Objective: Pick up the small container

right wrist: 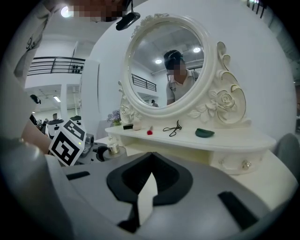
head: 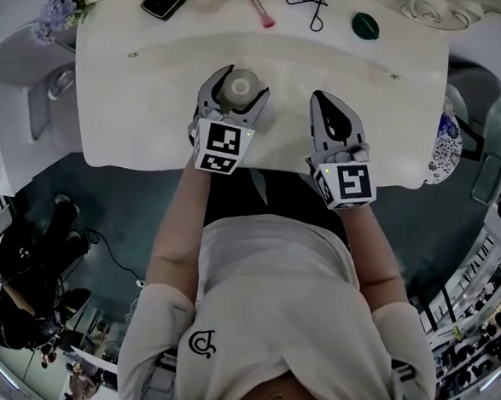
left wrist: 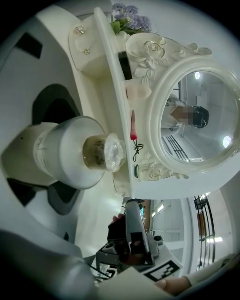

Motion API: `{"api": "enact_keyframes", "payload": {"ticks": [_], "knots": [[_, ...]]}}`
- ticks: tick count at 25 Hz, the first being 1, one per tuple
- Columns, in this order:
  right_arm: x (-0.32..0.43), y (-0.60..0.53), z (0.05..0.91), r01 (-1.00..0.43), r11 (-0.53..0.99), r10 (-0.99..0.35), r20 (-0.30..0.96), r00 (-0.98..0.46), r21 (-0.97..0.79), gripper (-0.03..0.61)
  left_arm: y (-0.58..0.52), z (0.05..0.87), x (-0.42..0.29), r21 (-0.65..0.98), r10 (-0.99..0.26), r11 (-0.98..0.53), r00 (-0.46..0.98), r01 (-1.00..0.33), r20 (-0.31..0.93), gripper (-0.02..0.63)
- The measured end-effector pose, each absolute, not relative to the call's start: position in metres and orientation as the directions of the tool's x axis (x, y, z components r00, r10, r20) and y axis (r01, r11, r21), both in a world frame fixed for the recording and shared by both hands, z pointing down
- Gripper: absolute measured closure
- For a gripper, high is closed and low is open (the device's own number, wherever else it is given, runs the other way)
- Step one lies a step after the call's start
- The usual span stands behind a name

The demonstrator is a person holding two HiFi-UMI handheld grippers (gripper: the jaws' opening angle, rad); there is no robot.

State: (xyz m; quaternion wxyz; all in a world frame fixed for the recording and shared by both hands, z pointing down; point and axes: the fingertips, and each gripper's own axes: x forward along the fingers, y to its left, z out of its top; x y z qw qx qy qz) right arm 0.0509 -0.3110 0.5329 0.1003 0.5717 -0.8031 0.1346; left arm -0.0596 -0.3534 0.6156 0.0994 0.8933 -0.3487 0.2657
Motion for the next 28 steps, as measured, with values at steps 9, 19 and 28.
{"api": "enact_keyframes", "payload": {"ticks": [9, 19, 28], "knots": [[0.048, -0.303, 0.519, -0.951, 0.291, -0.891, 0.331, -0.310, -0.107, 0.572, -0.351, 0.590, -0.066, 0.003, -0.597, -0.720, 0.621, -0.694, 0.508, 0.267], [0.029, -0.303, 0.468, -0.952, 0.304, -0.916, 0.261, -0.305, -0.047, 0.572, -0.345, 0.500, -0.084, -0.050, -0.620, -0.741, 0.654, -0.670, 0.433, 0.267], [0.015, -0.301, 0.415, -0.955, 0.297, -0.939, 0.178, -0.295, -0.020, 0.572, -0.334, 0.406, -0.103, -0.107, -0.645, -0.750, 0.686, -0.653, 0.336, 0.267]]}}
